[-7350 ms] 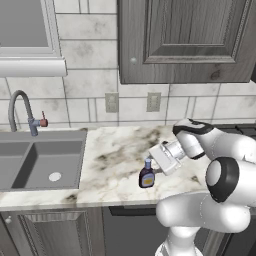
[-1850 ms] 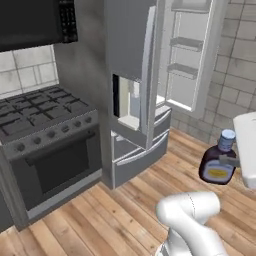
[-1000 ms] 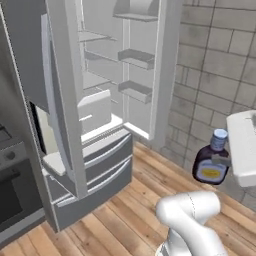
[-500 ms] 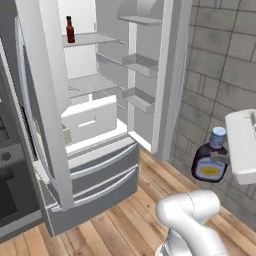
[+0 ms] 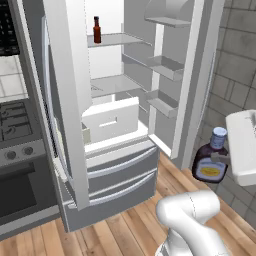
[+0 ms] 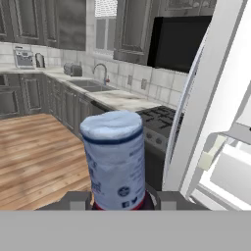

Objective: Place the condiment bottle and condiment bottle from the counter to the top shelf of the fridge. If the existing items in the fridge are on the top shelf, move them to other shelves.

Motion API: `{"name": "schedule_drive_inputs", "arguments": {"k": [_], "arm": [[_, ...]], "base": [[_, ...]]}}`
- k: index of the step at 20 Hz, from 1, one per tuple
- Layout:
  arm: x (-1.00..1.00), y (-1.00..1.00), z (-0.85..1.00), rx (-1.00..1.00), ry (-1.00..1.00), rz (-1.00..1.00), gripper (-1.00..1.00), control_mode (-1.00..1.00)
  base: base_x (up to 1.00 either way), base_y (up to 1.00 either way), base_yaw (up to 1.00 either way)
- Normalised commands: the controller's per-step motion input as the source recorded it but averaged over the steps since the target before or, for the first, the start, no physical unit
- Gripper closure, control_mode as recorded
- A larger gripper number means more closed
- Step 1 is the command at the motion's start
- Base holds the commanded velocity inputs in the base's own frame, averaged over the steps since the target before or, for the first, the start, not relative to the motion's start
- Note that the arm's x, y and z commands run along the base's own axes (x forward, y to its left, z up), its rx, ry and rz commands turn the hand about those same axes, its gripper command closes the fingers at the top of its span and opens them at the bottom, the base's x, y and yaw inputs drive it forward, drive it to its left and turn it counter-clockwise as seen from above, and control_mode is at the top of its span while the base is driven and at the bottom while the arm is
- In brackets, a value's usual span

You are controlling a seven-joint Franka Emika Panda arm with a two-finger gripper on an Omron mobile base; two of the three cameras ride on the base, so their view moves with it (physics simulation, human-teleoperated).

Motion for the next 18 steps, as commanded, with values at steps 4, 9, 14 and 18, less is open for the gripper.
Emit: {"name": "schedule_drive_inputs", "arguments": {"k": [4, 9, 14, 18], "arm": [[0.0, 0.0, 0.0, 0.0, 0.0, 0.0, 1.0, 1.0], [0.0, 0.0, 0.0, 0.0, 0.0, 0.0, 1.0, 1.0], [0.0, 0.0, 0.0, 0.0, 0.0, 0.0, 1.0, 1.0], [0.0, 0.0, 0.0, 0.0, 0.0, 0.0, 1.0, 1.0]], "base": [[0.72, 0.0, 0.21], [0.82, -0.08, 0.23], [0.43, -0.4, 0.34], [0.2, -0.5, 0.27]]}}
